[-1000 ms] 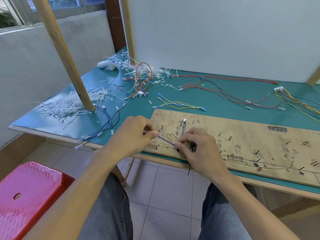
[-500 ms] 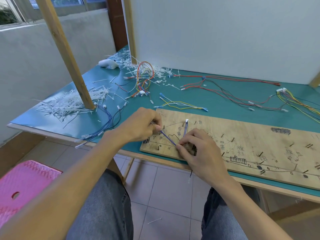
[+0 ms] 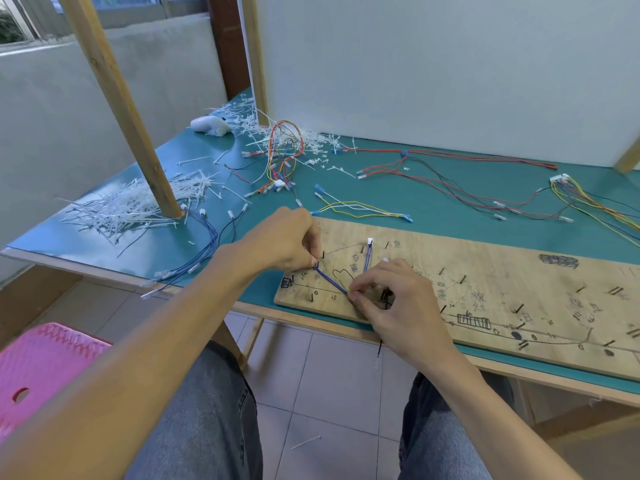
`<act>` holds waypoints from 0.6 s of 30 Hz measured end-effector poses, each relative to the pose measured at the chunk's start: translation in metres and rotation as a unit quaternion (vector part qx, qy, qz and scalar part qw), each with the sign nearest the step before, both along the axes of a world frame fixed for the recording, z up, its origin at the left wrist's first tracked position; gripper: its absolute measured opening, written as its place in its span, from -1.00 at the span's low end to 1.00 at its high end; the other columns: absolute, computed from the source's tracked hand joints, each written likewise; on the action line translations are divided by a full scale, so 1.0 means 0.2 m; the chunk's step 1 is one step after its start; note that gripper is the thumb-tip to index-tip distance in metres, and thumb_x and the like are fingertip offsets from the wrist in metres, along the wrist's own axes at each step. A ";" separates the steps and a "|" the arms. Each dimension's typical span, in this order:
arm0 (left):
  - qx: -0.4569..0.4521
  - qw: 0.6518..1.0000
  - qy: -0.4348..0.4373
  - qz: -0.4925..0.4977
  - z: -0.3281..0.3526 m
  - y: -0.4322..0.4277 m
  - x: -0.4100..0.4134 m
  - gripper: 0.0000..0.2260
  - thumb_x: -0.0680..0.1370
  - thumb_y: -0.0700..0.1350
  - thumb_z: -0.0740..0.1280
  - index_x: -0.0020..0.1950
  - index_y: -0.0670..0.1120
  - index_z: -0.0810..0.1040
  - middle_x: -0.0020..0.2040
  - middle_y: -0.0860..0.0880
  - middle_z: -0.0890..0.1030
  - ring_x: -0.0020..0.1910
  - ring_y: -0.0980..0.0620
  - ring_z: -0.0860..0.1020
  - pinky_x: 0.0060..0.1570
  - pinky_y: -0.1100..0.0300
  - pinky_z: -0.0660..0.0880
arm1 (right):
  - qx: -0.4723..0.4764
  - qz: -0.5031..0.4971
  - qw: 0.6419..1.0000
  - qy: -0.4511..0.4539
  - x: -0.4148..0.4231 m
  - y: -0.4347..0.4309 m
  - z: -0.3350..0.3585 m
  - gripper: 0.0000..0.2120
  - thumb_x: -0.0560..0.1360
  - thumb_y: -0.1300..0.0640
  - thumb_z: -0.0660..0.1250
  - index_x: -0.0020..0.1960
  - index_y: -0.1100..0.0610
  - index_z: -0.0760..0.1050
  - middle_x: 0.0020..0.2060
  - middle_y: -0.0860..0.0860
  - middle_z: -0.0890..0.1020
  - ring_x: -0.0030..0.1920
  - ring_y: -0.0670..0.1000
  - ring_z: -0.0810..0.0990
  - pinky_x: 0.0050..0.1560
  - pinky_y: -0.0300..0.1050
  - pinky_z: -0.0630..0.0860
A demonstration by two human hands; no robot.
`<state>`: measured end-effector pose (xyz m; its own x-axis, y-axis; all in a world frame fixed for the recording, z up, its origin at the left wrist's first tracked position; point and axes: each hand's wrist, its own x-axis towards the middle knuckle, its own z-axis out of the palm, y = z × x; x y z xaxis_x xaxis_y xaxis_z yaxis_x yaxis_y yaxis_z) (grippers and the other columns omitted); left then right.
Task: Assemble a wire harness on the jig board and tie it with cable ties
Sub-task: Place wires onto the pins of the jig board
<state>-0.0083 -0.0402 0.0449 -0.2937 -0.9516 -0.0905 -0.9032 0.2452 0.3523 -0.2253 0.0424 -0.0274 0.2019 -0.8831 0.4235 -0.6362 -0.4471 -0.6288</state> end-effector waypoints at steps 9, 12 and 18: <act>-0.140 0.987 0.001 -0.076 -0.05 0.16 -0.12 -0.87 0.51 -0.07 0.43 0.03 0.13 0.66 0.06 0.07 0.64 0.16 0.00 0.53 0.21 0.02 0.49 | -0.001 0.002 0.999 -0.044 -0.01 -0.02 0.00 -0.88 0.43 0.17 0.63 -0.13 -0.01 0.74 -0.23 -0.20 0.66 -0.08 -0.08 0.55 0.16 -0.03 0.52; -0.129 0.985 -0.069 -0.095 -0.08 0.17 -0.19 -0.82 0.55 0.02 0.41 0.14 0.11 0.70 0.09 0.04 0.69 0.17 -0.06 0.57 0.11 0.01 0.57 | 0.000 0.004 0.999 -0.049 -0.01 -0.01 0.00 -0.87 0.41 0.14 0.65 -0.09 -0.01 0.74 -0.22 -0.21 0.68 -0.07 -0.08 0.56 0.24 0.03 0.53; -0.135 0.980 -0.111 -0.092 -0.04 0.18 -0.25 -0.83 0.51 -0.02 0.41 0.06 0.07 0.74 -0.11 -0.04 0.66 0.00 -0.16 0.60 -0.15 0.07 0.52 | 0.005 -0.025 0.998 -0.051 -0.01 0.00 0.00 -0.71 0.37 0.05 0.67 -0.03 -0.19 0.66 0.01 -0.37 0.60 -0.01 -0.13 0.56 0.02 -0.26 0.46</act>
